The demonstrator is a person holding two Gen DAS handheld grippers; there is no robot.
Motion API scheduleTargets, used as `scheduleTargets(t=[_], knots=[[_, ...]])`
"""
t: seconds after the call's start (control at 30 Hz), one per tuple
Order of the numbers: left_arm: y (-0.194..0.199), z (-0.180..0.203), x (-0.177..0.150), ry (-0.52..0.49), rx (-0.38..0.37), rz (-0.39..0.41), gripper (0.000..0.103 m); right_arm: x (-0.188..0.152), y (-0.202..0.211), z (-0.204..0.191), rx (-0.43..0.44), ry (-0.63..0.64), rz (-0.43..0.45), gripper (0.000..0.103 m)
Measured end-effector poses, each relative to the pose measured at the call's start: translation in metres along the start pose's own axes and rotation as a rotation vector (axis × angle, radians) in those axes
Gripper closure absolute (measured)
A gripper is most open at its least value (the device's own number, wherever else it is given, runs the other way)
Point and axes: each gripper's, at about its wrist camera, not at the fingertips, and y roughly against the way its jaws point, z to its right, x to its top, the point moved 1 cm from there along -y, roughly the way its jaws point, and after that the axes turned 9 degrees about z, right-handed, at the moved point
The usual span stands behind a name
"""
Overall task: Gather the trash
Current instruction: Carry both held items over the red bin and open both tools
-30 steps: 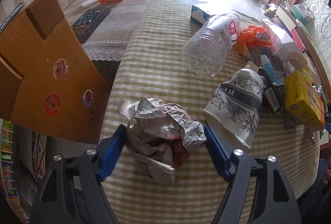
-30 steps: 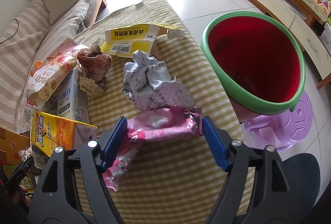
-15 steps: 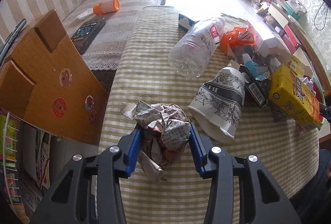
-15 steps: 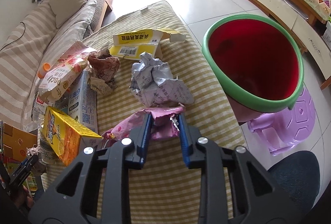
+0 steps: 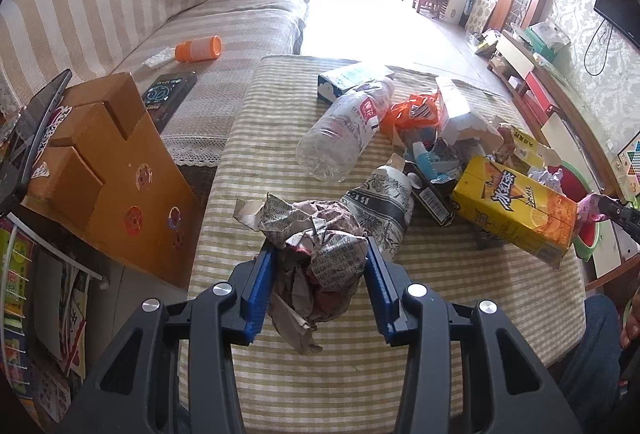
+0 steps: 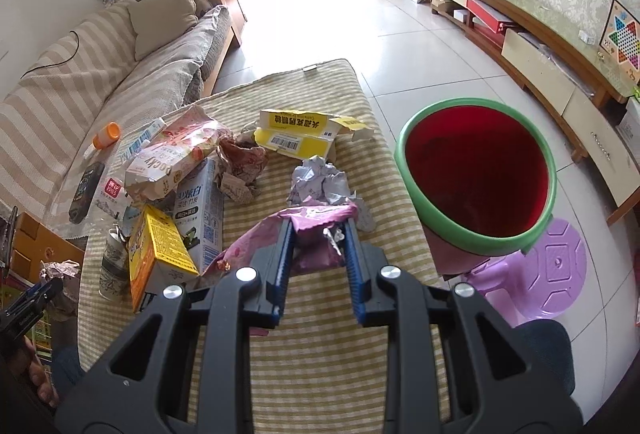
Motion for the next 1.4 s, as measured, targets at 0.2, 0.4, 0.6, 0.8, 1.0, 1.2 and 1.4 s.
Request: scheduleTargets(t=[0.2, 0.4, 0.6, 0.8, 1.0, 1.2, 1.4], knots=[[0.017, 0.008, 0.010, -0.003, -0.031, 0.042, 0.063, 0.014, 0.019, 0.005, -0.003, 0.010, 0.058, 0.078], [0.033, 0.027, 0.023, -0.022, -0.060, 0.085, 0.063, 0.032, 0.041, 0.012, 0.004, 0.008, 0.124, 0.078], [0.045, 0.049, 0.034, -0.044, -0.087, 0.117, 0.063, 0.043, 0.051, 0.018, 0.027, 0.011, 0.155, 0.078], [0.050, 0.077, 0.046, -0.083, -0.112, 0.135, 0.063, 0.052, 0.051, 0.024, 0.056, 0.013, 0.172, 0.078], [0.047, 0.115, 0.059, -0.137, -0.157, 0.142, 0.062, 0.060, 0.049, 0.040, 0.058, -0.001, 0.181, 0.078], [0.038, 0.164, 0.071, -0.199, -0.219, 0.143, 0.062, 0.065, 0.051, 0.066, 0.030, -0.007, 0.200, 0.078], [0.025, 0.218, 0.080, -0.268, -0.285, 0.134, 0.062, 0.069, 0.047, 0.101, -0.012, -0.050, 0.199, 0.078]])
